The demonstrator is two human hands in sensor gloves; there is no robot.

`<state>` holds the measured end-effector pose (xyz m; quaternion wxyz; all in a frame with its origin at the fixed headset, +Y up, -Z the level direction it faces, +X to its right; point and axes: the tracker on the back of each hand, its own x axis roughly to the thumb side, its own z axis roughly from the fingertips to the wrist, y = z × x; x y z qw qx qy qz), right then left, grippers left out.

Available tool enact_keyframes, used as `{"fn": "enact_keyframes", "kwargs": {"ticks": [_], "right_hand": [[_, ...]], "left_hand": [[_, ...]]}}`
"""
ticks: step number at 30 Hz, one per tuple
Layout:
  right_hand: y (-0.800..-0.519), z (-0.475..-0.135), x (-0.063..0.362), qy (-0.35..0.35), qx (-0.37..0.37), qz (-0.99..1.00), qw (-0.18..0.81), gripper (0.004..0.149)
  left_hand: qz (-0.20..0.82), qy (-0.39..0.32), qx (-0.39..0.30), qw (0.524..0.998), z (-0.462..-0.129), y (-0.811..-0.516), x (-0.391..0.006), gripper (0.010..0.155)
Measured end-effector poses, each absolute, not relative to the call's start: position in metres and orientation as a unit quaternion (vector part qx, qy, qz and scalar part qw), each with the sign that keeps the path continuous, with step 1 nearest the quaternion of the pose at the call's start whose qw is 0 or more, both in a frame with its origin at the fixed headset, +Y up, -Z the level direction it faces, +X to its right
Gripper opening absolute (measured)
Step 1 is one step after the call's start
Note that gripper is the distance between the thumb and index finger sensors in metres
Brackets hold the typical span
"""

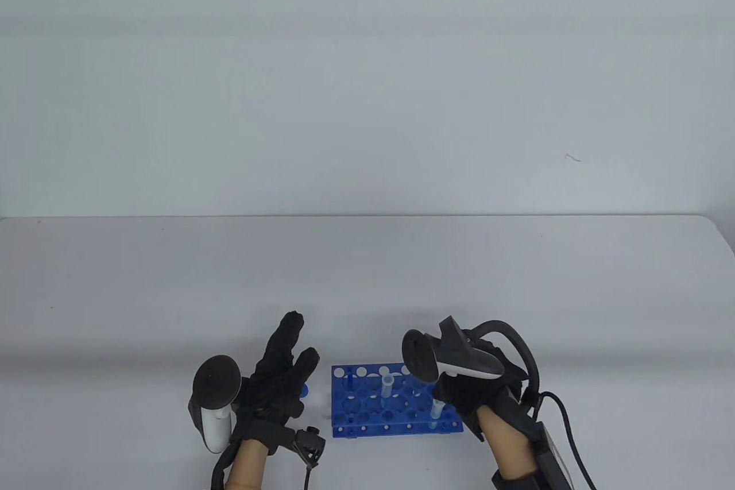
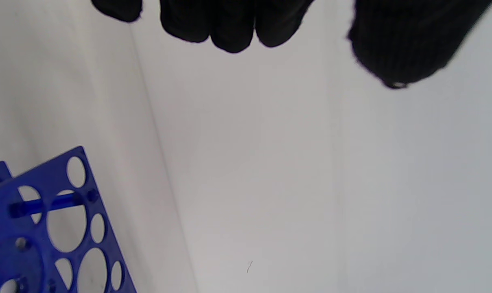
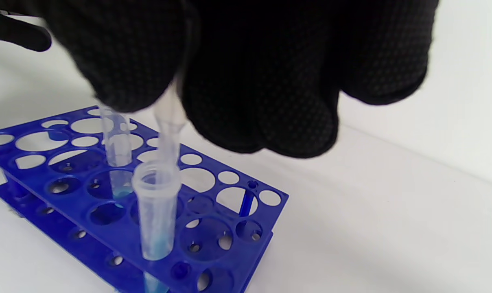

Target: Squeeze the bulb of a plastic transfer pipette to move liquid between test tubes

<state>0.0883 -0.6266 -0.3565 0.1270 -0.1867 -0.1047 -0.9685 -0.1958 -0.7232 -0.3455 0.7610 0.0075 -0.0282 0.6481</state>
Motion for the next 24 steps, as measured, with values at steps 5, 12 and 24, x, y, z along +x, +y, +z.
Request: {"fn": "enact_keyframes", "kwargs": {"ticks": [5, 12, 24], "right_hand": [[-0.6272, -0.3569, 0.088, -0.107, -0.188, -0.968, 0.124, 0.048], [-0.6279, -0.3568, 0.0878, -0.112, -0.189, -0.968, 0.123, 0.05], [-0.6218, -0.3562, 0.0924, -0.098, -0.185, -0.972, 0.11, 0.048]], "left_hand": [[0.648, -0.028, 0.008, 0.761, -0.3455, -0.7232, -0.1958, 0.089], [0.649, -0.029, 0.008, 0.761, -0.3453, -0.7228, -0.1959, 0.089], [0.649, -0.029, 0.008, 0.761, -0.3453, -0.7226, -0.1961, 0.089]]}}
